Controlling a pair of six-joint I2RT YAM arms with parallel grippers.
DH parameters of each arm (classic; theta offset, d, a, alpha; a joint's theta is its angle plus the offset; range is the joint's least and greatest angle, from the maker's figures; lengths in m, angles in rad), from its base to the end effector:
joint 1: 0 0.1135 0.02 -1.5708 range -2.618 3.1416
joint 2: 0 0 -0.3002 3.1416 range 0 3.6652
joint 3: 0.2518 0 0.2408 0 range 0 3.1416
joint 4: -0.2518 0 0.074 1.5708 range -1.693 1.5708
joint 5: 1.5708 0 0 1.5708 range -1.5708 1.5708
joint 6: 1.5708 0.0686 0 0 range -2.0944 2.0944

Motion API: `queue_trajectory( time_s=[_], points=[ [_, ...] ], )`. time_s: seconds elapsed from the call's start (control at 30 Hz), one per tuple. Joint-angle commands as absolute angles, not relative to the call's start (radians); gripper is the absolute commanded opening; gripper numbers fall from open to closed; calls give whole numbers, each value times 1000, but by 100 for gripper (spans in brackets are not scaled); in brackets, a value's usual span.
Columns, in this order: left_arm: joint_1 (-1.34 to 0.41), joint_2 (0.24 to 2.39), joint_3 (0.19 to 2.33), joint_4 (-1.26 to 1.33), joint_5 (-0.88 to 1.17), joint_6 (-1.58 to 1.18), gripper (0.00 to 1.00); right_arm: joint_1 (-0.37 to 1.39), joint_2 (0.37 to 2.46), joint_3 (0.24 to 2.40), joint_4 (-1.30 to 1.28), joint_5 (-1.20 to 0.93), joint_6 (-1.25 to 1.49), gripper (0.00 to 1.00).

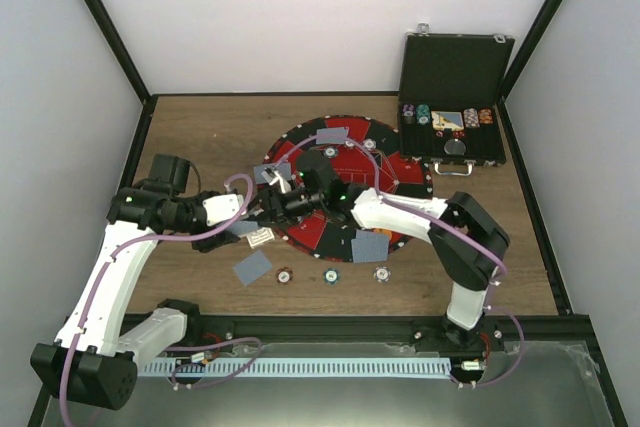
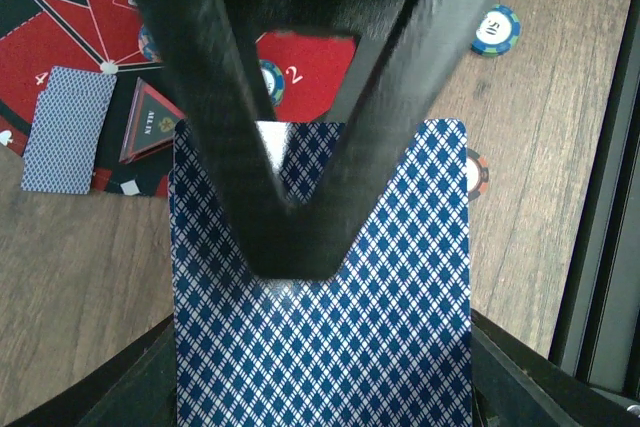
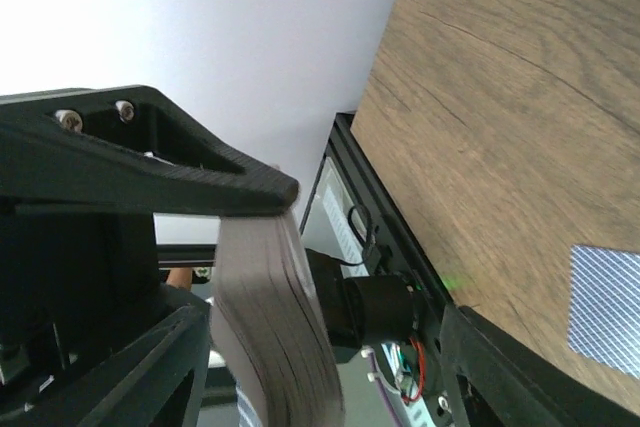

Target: Distribute texas hold em gaming equipment

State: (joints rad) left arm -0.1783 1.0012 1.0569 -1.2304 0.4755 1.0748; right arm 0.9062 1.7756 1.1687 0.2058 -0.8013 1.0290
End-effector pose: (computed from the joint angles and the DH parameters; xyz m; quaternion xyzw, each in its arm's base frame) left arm 0.1319 -0.0557 0.3147 0.5963 0.7447 -0.1252 0.2724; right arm 0.2196 0.3601 0.2762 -0.1678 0.7795 0.6031 0.0206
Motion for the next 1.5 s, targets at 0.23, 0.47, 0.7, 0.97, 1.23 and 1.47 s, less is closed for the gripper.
queue_trajectory(
  time_s=[0.23, 0.47, 0.7, 0.97, 1.23, 1.47],
  points=[
    [-176, 998, 1087, -1246, 497, 1084, 4, 950, 1933, 1336, 170, -846, 1013, 63],
    [-176, 1000, 1092, -1247, 508, 1086, 4, 888, 1869, 1203, 194, -825, 1011, 60],
    [-176, 1004, 1090, -1245, 517, 1085, 4, 855, 1801, 1117, 229, -820, 1020, 53],
    [-176, 1002, 1081, -1239, 512, 1084, 4, 856, 1726, 1128, 255, -837, 1033, 48],
    [-176, 999, 1068, -1235, 509, 1085, 4, 854, 1640, 1118, 192, -809, 1003, 16],
    [-176, 994, 1069, -1236, 506, 1085, 4, 843, 1586, 1121, 77, -785, 948, 1]
  ],
)
